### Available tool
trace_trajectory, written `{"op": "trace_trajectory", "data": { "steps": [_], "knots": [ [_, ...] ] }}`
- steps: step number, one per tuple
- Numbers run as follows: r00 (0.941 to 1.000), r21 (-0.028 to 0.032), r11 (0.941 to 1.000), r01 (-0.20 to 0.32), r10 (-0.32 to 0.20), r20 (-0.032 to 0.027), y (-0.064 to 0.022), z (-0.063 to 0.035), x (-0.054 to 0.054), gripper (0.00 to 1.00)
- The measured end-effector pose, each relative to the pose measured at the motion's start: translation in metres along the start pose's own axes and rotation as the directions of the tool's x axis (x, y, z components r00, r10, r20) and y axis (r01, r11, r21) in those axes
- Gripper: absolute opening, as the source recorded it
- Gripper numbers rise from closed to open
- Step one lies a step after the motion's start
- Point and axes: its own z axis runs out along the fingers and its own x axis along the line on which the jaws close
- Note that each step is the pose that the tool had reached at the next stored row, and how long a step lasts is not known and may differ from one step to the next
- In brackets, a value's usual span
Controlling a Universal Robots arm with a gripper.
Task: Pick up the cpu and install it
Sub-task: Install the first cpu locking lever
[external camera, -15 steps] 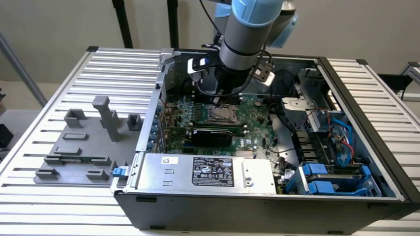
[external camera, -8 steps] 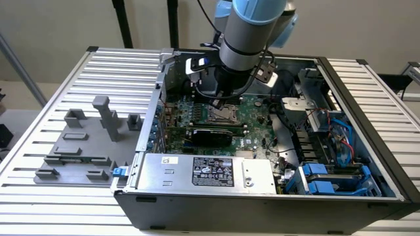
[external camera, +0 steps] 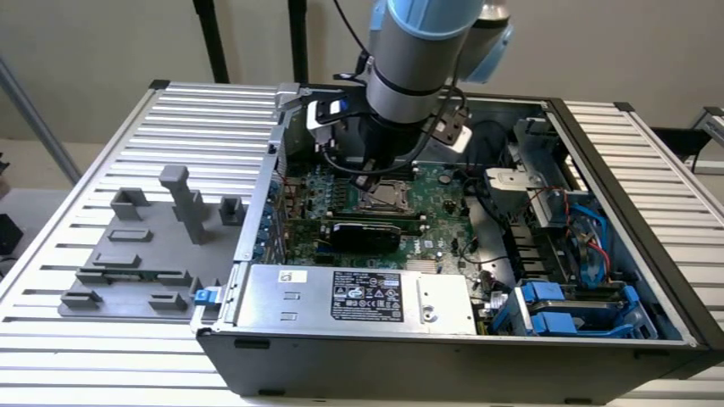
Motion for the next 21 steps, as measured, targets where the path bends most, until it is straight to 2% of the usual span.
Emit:
{"op": "trace_trajectory", "data": {
  "steps": [7, 21],
  "knots": [
    [1.0000, -0.0002, 1.0000, -0.002, 0.002, 0.0000, -0.0052, 0.0038, -0.004, 0.11],
    [1.0000, -0.0023, 1.0000, -0.003, 0.003, 0.0034, -0.0097, 0.0291, -0.012, 0.11]
  ]
}}
